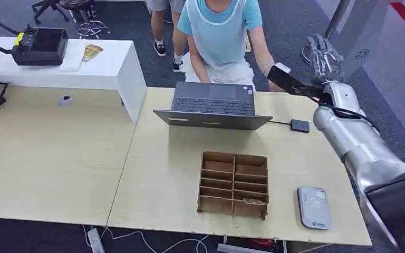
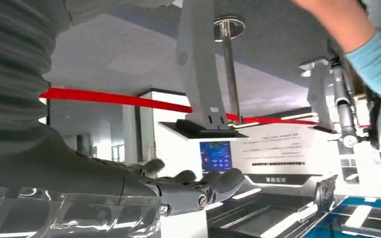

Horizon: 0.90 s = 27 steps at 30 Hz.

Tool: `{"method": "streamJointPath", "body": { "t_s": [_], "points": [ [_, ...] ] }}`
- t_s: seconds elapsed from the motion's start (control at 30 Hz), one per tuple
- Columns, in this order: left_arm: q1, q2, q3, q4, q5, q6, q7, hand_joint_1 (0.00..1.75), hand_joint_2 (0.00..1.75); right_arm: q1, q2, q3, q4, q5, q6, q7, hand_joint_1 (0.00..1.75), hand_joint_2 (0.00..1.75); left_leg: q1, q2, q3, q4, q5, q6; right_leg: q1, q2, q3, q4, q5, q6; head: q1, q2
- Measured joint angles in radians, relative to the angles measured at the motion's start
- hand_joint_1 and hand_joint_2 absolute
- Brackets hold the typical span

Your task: Pass the card to the sensor for recognition and then transmit it.

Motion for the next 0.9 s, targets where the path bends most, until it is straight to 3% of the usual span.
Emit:
{"method": "streamJointPath", "body": {
  "t_s": [0.33, 0.4, 0.47, 0.53, 0.67, 0.8, 0.9],
  "points": [
    [0.0, 0.0, 0.0, 0.0, 0.0, 0.0, 0.0, 0.0, 0.0, 0.01, -0.02, -0.018, -0.006, -0.006, -0.001, -0.005, 0.0, 1.75, 0.0, 0.0, 0.0, 0.0, 0.0, 0.0, 0.001, 0.0, -0.001, 0.001, 0.0, -0.001, 0.0, 0.0],
    [0.0, -0.001, 0.0, 0.0, 0.0, 0.0, -0.003, 0.0, 0.0, 0.019, -0.029, -0.029, -0.016, -0.033, -0.032, -0.018, 0.0, 1.75, 0.0, 0.0, 0.0, 0.0, 0.0, 0.0, 0.001, 0.0, -0.002, 0.001, 0.0, -0.001, 0.0, 0.0],
    [0.001, -0.002, 0.0, 0.0, 0.0, 0.0, -0.015, 0.0, 0.0, 0.041, -0.057, -0.056, -0.043, -0.108, -0.089, -0.071, 0.0, 1.75, 0.0, -0.001, 0.0, 0.0, 0.0, 0.0, 0.001, -0.001, -0.002, 0.0, 0.0, -0.001, 0.0, 0.0],
    [0.003, -0.004, 0.0, 0.0, 0.0, 0.0, -0.018, 0.0, 0.0, 0.097, -0.099, -0.115, -0.104, -0.245, -0.161, -0.164, 0.0, 1.75, 0.0, -0.006, -0.001, 0.0, 0.0, 0.0, 0.001, -0.006, 0.0, -0.001, 0.0, 0.0, -0.001, 0.0],
    [0.013, -0.006, 0.0, 0.0, 0.0, 0.0, 0.004, 0.0, 0.0, 0.324, -0.197, -0.301, -0.327, -0.435, -0.285, -0.311, 0.0, 1.75, 0.001, -0.016, -0.001, 0.0, -0.001, 0.002, 0.001, -0.015, 0.005, -0.004, -0.003, 0.003, -0.001, 0.0],
    [0.029, -0.008, 0.008, -0.011, 0.0, 0.0, 0.031, 0.0, 0.0, 0.68, -0.217, -0.54, -0.695, -0.684, -0.194, -0.456, 0.0, 1.75, 0.001, -0.017, -0.001, 0.0, -0.004, 0.003, 0.001, -0.017, 0.005, -0.004, -0.006, 0.003, 0.001, 0.0],
    [0.04, -0.01, 0.012, -0.028, 0.0, 0.0, 0.052, 0.0, 0.0, 0.928, -0.209, -0.658, -0.938, -0.806, -0.117, -0.544, 0.0, 1.75, 0.001, -0.023, -0.002, 0.0, -0.005, 0.003, 0.001, -0.023, 0.006, -0.004, -0.009, 0.002, 0.001, 0.0]
  ]
}}
